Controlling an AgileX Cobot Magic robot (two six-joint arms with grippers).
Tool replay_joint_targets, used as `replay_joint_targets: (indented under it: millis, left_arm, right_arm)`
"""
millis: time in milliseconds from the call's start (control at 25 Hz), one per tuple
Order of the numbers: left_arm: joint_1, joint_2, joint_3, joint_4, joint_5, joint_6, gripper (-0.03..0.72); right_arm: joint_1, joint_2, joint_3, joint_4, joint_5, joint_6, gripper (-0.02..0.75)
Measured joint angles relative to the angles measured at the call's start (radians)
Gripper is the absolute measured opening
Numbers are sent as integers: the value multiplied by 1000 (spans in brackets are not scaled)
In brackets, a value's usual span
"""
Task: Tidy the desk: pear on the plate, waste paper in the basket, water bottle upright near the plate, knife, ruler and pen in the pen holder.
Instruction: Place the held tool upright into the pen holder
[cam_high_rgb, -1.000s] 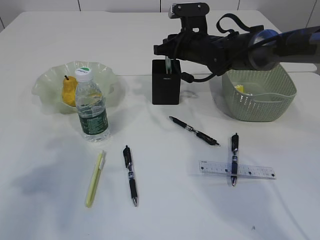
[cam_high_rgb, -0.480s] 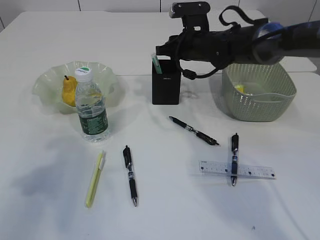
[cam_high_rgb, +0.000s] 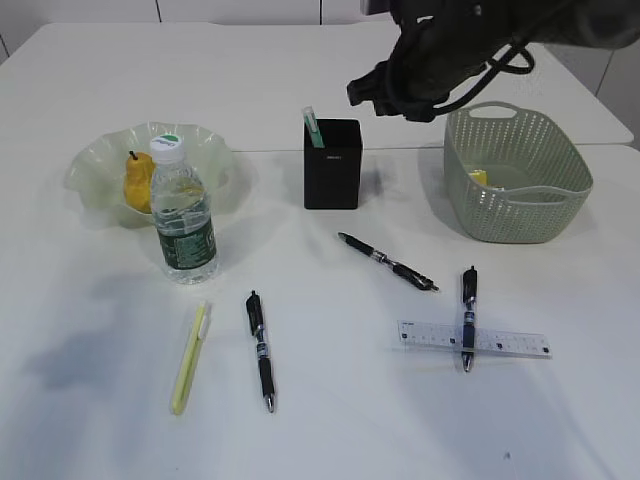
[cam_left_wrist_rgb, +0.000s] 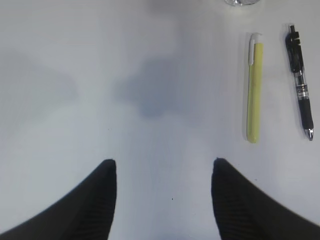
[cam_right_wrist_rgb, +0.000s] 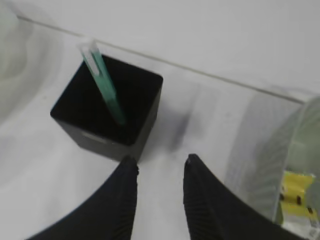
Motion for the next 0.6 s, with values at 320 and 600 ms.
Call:
replay_joint_targets:
  millis: [320, 600]
  left_arm:
    - [0, 0, 0, 0, 0, 0, 426]
    - [0, 0, 0, -32, 8, 0, 426]
  right_arm:
    - [0, -147, 0, 124, 458, -240, 242]
    - [0, -275, 30, 150, 690, -289, 242]
